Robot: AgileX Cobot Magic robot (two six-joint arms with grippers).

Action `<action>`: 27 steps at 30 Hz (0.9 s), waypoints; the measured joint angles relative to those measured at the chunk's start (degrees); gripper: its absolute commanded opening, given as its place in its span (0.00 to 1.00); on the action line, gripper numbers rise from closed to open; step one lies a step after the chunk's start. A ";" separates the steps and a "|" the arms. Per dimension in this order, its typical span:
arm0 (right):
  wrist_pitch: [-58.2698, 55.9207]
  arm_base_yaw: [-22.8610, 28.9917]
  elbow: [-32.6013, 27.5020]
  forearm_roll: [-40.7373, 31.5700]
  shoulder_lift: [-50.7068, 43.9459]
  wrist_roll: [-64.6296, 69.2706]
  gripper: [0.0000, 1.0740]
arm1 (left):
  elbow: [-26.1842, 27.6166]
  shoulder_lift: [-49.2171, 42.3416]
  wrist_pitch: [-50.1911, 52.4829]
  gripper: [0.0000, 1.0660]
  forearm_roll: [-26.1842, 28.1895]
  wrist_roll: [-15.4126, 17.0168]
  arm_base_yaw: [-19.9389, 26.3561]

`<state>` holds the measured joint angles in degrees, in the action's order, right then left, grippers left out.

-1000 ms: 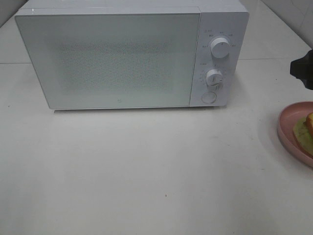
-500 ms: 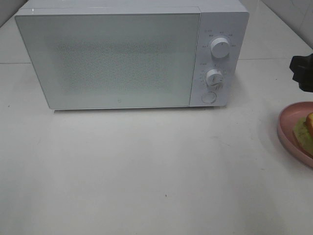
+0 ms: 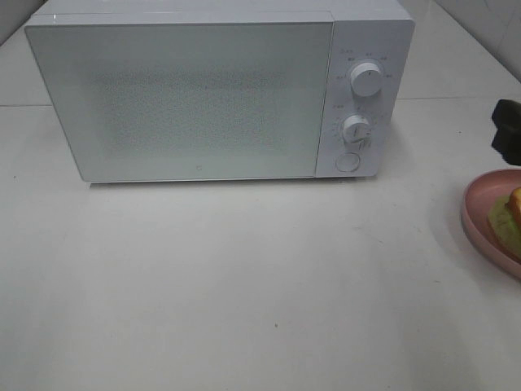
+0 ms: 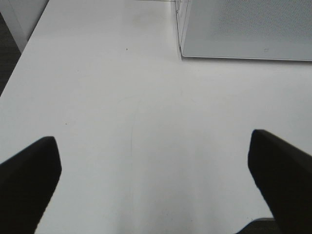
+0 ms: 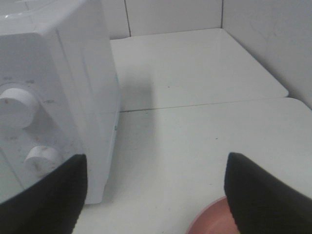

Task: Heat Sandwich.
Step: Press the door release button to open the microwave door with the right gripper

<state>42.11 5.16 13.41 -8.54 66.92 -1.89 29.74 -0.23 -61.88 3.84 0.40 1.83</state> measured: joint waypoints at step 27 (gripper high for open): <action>26.01 32.26 0.00 -30.48 24.92 -10.94 0.70 | 0.00 0.00 0.00 0.94 0.00 0.00 0.00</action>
<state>68.12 37.41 13.41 -39.02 91.85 -12.83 29.74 -0.23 -61.88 3.84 0.40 1.83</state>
